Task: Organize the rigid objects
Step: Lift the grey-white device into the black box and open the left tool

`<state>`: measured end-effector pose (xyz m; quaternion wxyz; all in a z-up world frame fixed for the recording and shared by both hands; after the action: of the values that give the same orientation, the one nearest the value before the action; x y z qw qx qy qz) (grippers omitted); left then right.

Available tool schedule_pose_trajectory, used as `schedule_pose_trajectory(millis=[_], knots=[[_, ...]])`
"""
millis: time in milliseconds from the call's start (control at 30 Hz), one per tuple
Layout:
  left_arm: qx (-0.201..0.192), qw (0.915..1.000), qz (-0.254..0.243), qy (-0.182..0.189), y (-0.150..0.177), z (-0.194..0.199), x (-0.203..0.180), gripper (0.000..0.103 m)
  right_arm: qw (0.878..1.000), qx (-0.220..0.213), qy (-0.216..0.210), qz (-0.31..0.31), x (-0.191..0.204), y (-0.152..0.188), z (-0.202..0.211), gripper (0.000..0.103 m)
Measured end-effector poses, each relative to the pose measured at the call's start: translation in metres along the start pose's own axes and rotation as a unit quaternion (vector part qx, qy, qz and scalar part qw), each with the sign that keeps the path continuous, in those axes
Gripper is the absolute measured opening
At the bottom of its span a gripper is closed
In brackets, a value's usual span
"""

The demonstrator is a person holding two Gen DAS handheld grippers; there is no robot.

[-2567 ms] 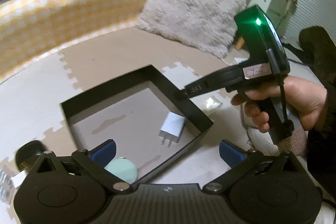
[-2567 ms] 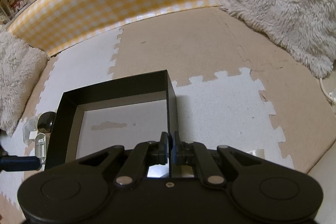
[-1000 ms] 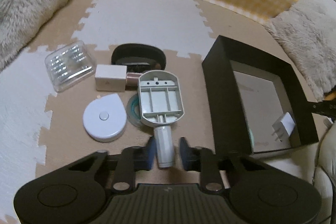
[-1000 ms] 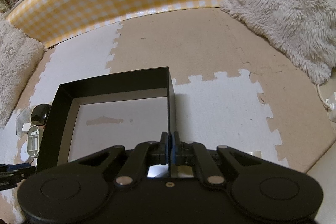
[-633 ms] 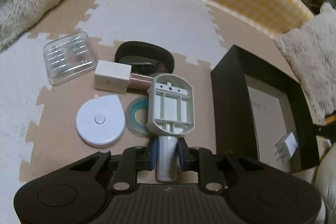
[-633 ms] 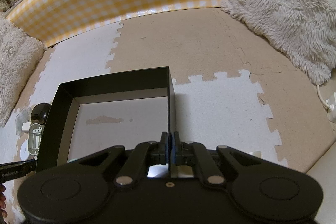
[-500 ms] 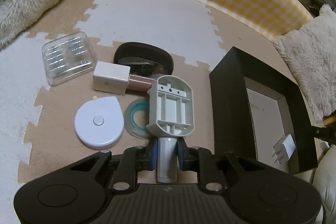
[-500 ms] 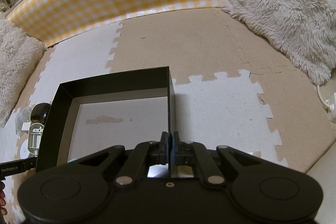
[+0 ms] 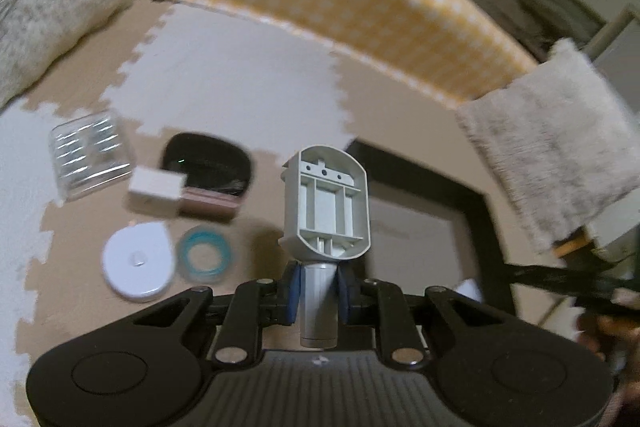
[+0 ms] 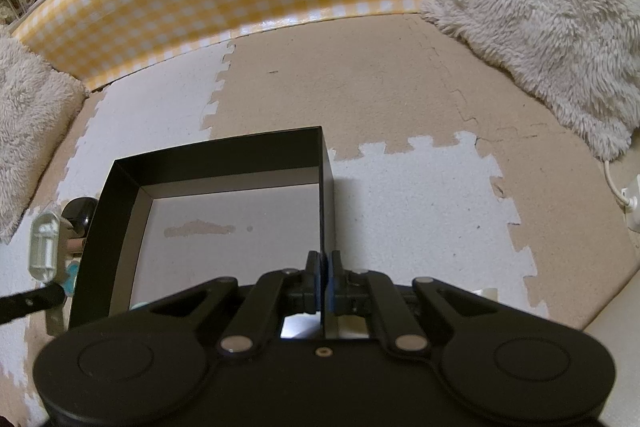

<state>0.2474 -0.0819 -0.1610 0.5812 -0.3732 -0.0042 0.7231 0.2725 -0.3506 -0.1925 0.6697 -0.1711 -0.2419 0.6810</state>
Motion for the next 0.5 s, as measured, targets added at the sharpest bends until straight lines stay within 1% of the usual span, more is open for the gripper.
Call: schedule_pose_trajectory(millis=[100,167,200,333,500], knots=[[-0.003,0.9989,0.002,0.047,0.001,0.005,-0.022,0.02,1.0,0.0,0.0,0.0,0.0,0.0,0.0,0.004],[0.004,0.9971,0.007,0.076,0.003,0.001,-0.038,0.02,1.0,0.0,0.0,0.0,0.0,0.0,0.0,0.004],[0.009,0.9964,0.005,0.085,0.005,-0.002,-0.045,0.02,1.0,0.001,0.001,0.0,0.0,0.0,0.0,0.004],[0.032,0.9945,0.002,0.1,0.019,-0.022,-0.071,0.02,1.0,0.001,-0.001,-0.001,0.0,0.001,0.0,0.004],[0.056,0.9941,0.017,0.091,0.034,-0.051,-0.088,0.02,1.0,0.001,-0.004,-0.004,-0.001,0.001,0.0,0.004]])
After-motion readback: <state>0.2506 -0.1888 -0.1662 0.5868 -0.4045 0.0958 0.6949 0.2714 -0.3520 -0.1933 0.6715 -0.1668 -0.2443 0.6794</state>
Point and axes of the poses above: each gripper's, at about its wrist camera, not at the fingertips, and z roughly against the way its jaws point, x to its left, y to its underside, the point moved 8 cm from there along -z, roughly the way its jaws point, and after that the axes turned 9 degrees about z, right-handed, at the moved point
